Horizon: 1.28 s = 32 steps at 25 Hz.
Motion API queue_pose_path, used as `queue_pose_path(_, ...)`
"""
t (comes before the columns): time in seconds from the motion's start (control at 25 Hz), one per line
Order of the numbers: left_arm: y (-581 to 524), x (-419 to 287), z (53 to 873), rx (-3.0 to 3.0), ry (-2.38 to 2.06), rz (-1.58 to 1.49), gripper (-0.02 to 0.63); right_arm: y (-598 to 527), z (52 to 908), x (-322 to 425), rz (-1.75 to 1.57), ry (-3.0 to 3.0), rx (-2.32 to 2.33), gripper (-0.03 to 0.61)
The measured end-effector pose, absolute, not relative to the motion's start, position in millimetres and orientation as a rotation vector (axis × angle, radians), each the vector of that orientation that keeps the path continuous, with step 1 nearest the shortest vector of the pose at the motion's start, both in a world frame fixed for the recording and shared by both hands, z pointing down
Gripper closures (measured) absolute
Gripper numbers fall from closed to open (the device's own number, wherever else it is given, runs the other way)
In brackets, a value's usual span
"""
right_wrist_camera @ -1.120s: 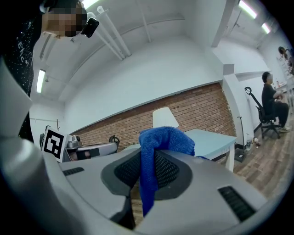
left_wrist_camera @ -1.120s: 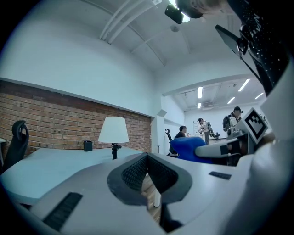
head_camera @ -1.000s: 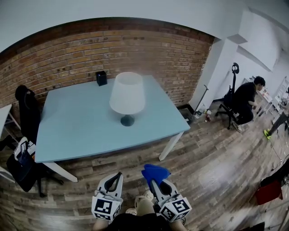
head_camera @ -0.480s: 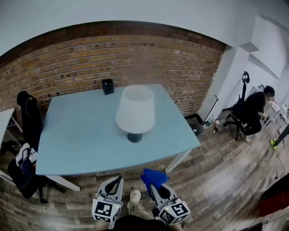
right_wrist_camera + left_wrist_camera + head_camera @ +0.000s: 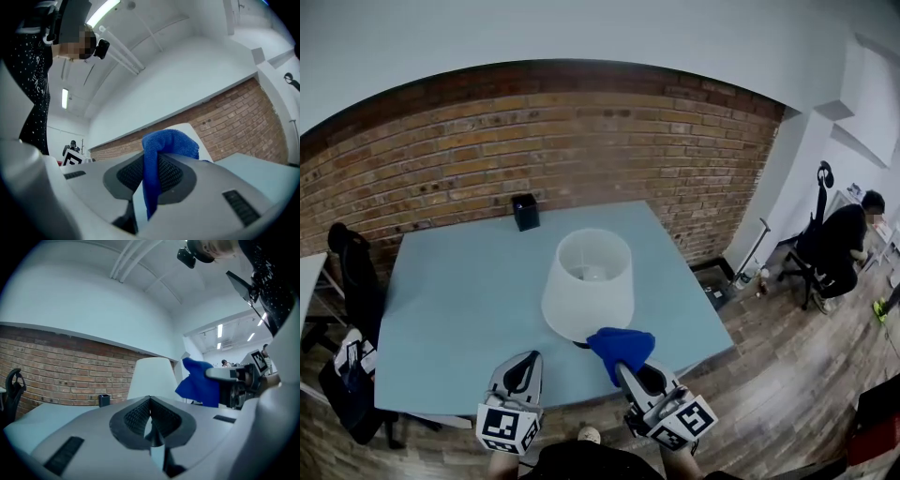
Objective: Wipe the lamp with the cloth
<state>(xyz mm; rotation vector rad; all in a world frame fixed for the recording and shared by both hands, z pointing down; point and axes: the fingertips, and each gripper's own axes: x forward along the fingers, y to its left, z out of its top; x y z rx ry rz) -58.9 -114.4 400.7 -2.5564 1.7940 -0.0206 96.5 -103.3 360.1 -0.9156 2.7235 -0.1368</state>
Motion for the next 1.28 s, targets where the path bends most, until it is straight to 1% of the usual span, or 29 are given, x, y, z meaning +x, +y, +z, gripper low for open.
queue_pose_path(0.28,-176.0,-82.3,387.3,-2.485,1.835,0.007,0.606,-154.8,272.0,92.1,-0.014,2.724,-0.673,0.517)
queue_pose_path(0.44,-189.1,-87.1,387.3,-2.464,1.835,-0.016,0.604,-170.0,249.6,91.2,0.005,2.732,-0.616,0.517)
queue_pose_path(0.8,-201.9,-100.1,407.2,-2.491,1.857,-0.07,0.605,-213.0,323.9,104.8,-0.191,2.883,-0.925,0.516)
queue_pose_path(1.28,-241.5,-99.1,409.4,-2.539,1.802,-0.054,0.605,-228.6,440.9,141.5,-0.669,3.022,-0.997,0.517)
